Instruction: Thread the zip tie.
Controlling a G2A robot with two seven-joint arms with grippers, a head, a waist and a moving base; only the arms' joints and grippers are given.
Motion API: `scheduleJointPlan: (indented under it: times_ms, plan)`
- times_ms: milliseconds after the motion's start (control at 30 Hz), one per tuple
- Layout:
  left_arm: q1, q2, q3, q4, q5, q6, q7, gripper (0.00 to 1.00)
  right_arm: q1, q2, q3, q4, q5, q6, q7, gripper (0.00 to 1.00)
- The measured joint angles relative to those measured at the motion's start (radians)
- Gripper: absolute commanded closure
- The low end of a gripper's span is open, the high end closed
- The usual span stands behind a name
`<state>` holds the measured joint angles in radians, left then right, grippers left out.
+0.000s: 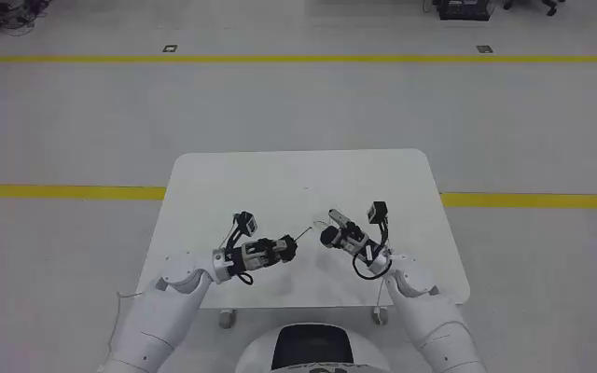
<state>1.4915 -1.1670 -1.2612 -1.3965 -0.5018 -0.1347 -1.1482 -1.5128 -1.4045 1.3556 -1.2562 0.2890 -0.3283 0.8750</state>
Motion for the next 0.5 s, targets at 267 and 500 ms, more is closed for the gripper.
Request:
scheduleJointPlan:
  times_ms: [267, 500]
  plan:
    - [-0.048, 0.026, -0.023, 0.098, -0.03, 0.035, -0.231, 1.0, 0.104, 0.038, 0.045, 0.176, 0.097, -0.012, 0.442, 0.0]
    - [-0.067, 0.028, 0.008, 0.105, -0.01, 0.027, -0.242, 1.0, 0.134, 0.042, 0.027, 0.205, 0.09, -0.012, 0.513, 0.0]
